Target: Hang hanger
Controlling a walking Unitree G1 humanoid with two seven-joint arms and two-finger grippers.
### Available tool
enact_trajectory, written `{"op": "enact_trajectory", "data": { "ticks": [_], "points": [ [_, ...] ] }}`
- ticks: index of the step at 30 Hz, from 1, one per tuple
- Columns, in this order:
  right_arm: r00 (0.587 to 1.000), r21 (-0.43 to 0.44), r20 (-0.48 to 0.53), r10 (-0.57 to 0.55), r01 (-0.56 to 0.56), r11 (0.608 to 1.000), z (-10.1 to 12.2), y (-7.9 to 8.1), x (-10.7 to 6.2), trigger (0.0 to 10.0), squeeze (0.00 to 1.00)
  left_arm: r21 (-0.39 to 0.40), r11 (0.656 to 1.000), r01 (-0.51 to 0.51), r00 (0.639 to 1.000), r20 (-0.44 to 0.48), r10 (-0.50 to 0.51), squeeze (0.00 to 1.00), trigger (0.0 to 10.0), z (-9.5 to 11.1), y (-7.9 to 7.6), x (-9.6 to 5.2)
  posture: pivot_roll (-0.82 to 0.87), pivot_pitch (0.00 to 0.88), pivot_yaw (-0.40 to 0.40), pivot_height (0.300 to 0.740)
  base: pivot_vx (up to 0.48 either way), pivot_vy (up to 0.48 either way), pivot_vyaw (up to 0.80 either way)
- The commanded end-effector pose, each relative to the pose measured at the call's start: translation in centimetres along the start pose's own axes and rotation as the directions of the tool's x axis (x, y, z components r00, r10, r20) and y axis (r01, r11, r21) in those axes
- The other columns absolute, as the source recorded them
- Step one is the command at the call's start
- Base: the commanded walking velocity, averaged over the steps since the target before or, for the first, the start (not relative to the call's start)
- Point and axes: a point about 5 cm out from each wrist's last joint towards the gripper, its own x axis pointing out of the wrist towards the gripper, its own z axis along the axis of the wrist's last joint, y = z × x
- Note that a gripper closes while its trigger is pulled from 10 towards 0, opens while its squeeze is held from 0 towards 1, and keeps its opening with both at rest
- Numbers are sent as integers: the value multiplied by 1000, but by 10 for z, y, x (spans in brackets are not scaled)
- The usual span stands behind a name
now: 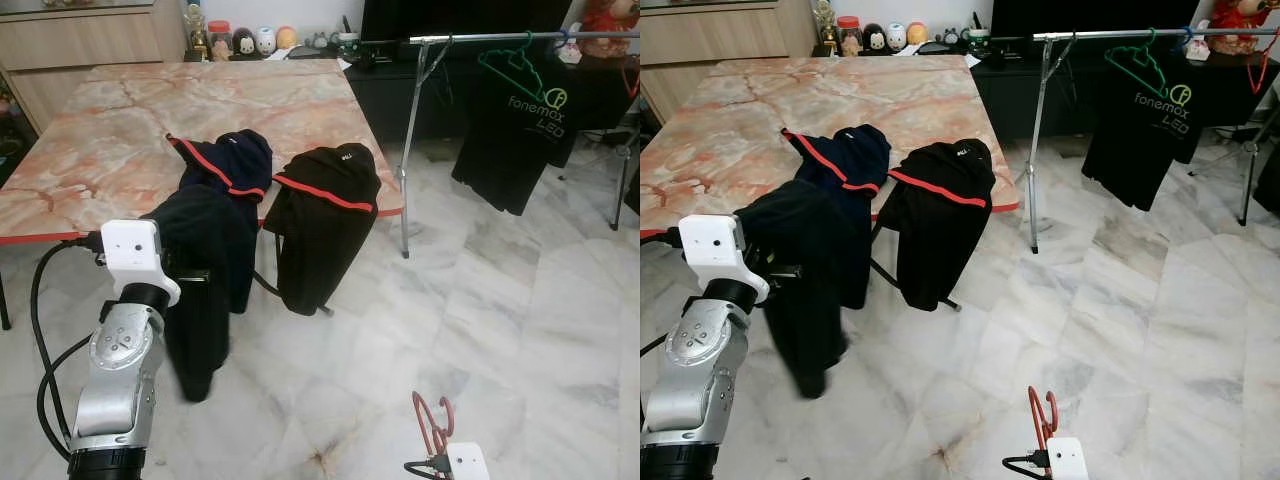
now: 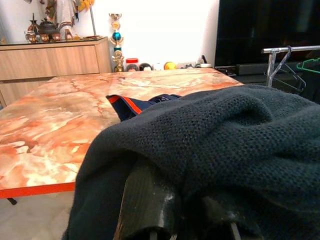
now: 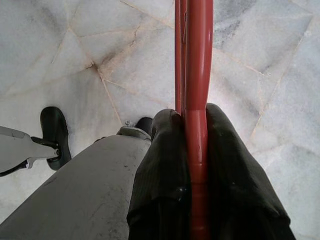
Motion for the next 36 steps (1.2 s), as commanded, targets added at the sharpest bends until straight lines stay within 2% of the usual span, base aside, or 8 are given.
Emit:
{"op": "enact_trajectory", "data": {
  "ticks": [1, 9, 21, 26, 28, 36],
  "points": [
    [1000, 20, -1, -9, 9, 1000, -2, -2, -1, 10000, 0, -6, 1000, -10, 998, 58, 11, 0, 10000, 14, 1, 6, -66, 0, -5, 740, 262, 0, 0],
    [1000, 15, -3, 10, -10, 1000, -3, 0, -1, 10000, 0, -17, 1000, -10, 998, 58, 11, 0, 10000, 17, 3, 10, -66, 0, 0, 740, 296, 0, 0],
    [1000, -8, -12, 19, -19, 1000, -4, 1, -1, 10000, 0, -30, 999, 14, 998, 64, -12, 0, 10000, 21, -5, 14, -65, 0, 1, 740, 342, 0, 0],
    [1000, -16, -16, 22, -22, 1000, -4, 1, -1, 10000, 0, -30, 999, 22, 994, 111, -19, 0, 10000, 36, -5, 23, -61, 0, -2, 740, 343, 0, 0],
    [1000, -18, -16, 22, -22, 1000, -3, 1, 0, 10000, 0, -29, 999, 35, 988, 151, -30, 0, 10000, 49, -6, 31, -59, 0, -4, 740, 341, 0, 0],
    [1000, -30, -20, 23, -23, 999, -2, 0, 0, 10000, 0, -27, 998, 64, 971, 230, -56, 0, 10000, 78, -9, 48, -55, 0, -6, 740, 339, 0, 0]
  ]
}}
